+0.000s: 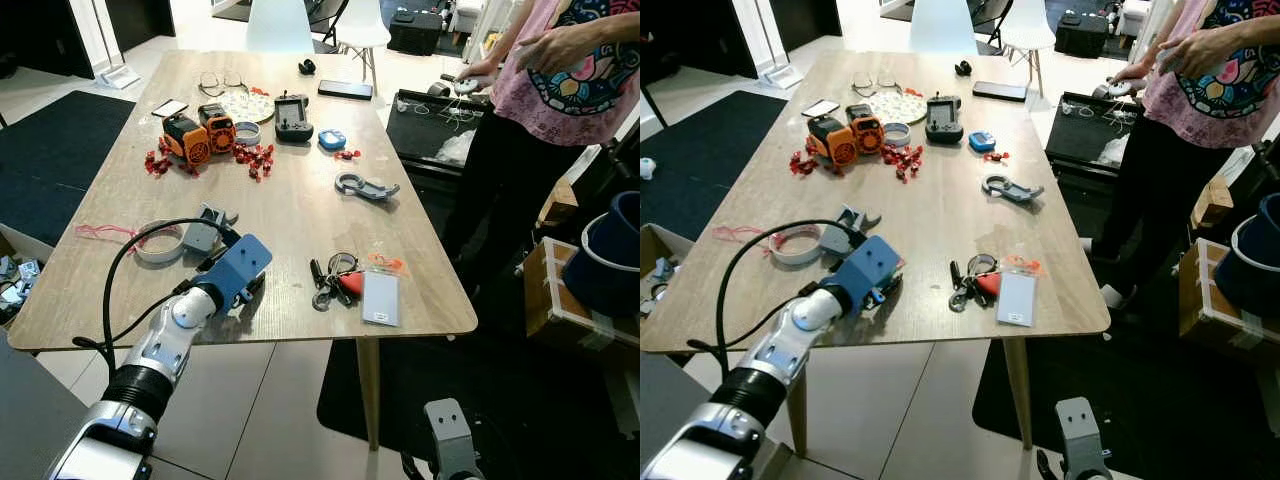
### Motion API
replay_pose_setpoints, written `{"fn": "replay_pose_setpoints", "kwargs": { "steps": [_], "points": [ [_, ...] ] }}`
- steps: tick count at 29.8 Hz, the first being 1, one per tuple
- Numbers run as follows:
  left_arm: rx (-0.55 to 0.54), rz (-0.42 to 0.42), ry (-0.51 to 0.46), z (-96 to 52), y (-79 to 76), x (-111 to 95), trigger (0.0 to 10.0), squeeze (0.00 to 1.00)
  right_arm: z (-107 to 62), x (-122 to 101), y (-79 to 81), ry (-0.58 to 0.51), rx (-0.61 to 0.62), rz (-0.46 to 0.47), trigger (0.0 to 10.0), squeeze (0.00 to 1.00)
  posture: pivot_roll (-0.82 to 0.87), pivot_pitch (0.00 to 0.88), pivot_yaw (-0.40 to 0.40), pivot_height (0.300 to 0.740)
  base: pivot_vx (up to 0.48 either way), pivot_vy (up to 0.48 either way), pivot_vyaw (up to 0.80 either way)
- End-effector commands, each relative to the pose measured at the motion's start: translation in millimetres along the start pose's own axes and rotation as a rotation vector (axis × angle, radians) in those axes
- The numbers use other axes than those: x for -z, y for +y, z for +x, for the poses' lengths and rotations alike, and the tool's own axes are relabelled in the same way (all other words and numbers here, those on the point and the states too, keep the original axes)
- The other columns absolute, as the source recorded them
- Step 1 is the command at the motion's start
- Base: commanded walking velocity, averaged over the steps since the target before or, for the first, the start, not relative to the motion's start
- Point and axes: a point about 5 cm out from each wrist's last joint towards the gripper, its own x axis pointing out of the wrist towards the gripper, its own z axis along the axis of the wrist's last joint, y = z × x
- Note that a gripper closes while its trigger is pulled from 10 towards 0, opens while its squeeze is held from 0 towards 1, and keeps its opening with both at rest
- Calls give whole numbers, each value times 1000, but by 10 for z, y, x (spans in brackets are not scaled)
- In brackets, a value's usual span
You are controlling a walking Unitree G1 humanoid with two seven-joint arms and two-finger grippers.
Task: Hang keys on a hook
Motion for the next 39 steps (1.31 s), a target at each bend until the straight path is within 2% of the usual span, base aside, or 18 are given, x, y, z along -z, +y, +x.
{"fn": "replay_pose_setpoints", "kwargs": {
  "steps": [1,4,5,6,8,9,27,30,31,34,35,37,38,39],
  "points": [
    [85,-1,126,-64,-122,271,10000,0,-25,56,-24,15,6,2,10000,0,27,102,-37,740,0,0,0],
    [125,0,154,-82,-160,315,10000,0,-24,53,-24,14,6,3,10000,0,27,102,-37,740,0,0,0],
    [144,0,164,-91,-181,332,8000,0,-24,53,-25,14,7,3,10000,0,27,102,-37,740,0,0,0],
    [168,-1,176,-104,-208,353,4118,0,-24,53,-25,14,6,3,10000,0,27,102,-37,740,0,0,0],
    [174,-2,179,-108,-215,358,4118,0,-24,52,-24,14,6,3,10000,0,27,102,-37,740,0,0,0],
    [181,-8,182,-112,-222,362,0,0,-23,51,-25,14,6,3,10000,0,27,103,-38,740,0,0,0],
    [205,-22,178,-141,-224,330,0,0,-19,42,-26,13,7,3,10000,0,28,99,-38,740,0,0,0],
    [234,-52,164,-148,-249,291,0,0,-18,41,-27,14,8,4,10000,0,31,102,-38,740,0,0,0],
    [259,-235,129,-142,-288,179,0,0,-18,40,-28,14,10,5,10000,0,34,103,-39,740,0,0,0],
    [324,-508,76,-144,-337,0,0,0,-16,41,-23,14,10,8,10000,0,39,104,-40,740,0,0,0],
    [324,-508,76,-144,-337,0,0,0,-16,41,-23,14,10,8,10000,0,39,104,-40,740,0,0,0],
    [366,-623,39,-150,-345,-115,0,0,-14,40,-10,14,7,9,10000,0,41,104,-40,740,0,0,0],
    [381,-658,17,-152,-339,-166,0,0,-11,39,-2,14,6,10,10000,0,42,104,-40,740,0,0,0],
    [381,-658,17,-152,-339,-166,0,0,-11,39,-2,14,6,10,10000,0,42,104,-40,740,0,0,0]
  ]
}}
